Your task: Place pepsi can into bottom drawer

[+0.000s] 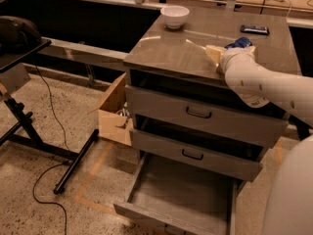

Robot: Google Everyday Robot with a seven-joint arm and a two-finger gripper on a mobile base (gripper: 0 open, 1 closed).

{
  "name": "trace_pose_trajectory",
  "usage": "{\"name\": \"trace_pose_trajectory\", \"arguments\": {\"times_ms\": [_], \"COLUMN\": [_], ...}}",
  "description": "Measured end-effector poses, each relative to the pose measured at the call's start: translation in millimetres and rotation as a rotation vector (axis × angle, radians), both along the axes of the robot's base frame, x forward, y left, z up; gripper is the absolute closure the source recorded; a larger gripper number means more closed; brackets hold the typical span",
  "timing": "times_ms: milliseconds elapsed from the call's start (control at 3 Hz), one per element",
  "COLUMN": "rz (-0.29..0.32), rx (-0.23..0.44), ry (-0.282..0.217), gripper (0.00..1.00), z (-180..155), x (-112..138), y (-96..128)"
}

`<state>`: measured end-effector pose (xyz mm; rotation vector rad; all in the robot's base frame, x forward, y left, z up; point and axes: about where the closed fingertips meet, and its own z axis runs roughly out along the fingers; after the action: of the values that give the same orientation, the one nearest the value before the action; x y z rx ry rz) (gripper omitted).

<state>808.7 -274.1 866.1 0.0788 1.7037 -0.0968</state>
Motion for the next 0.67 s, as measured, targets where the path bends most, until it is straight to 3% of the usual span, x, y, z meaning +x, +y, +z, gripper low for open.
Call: {"name": "trace_pose_trajectory", "arguments": {"times_ms": [667], "rz": [-0.019], "rx": [0.003], "ry": [-0.014], "gripper": [0.64], "z": [-3.0], "x": [7.6], "y": [12.1]}}
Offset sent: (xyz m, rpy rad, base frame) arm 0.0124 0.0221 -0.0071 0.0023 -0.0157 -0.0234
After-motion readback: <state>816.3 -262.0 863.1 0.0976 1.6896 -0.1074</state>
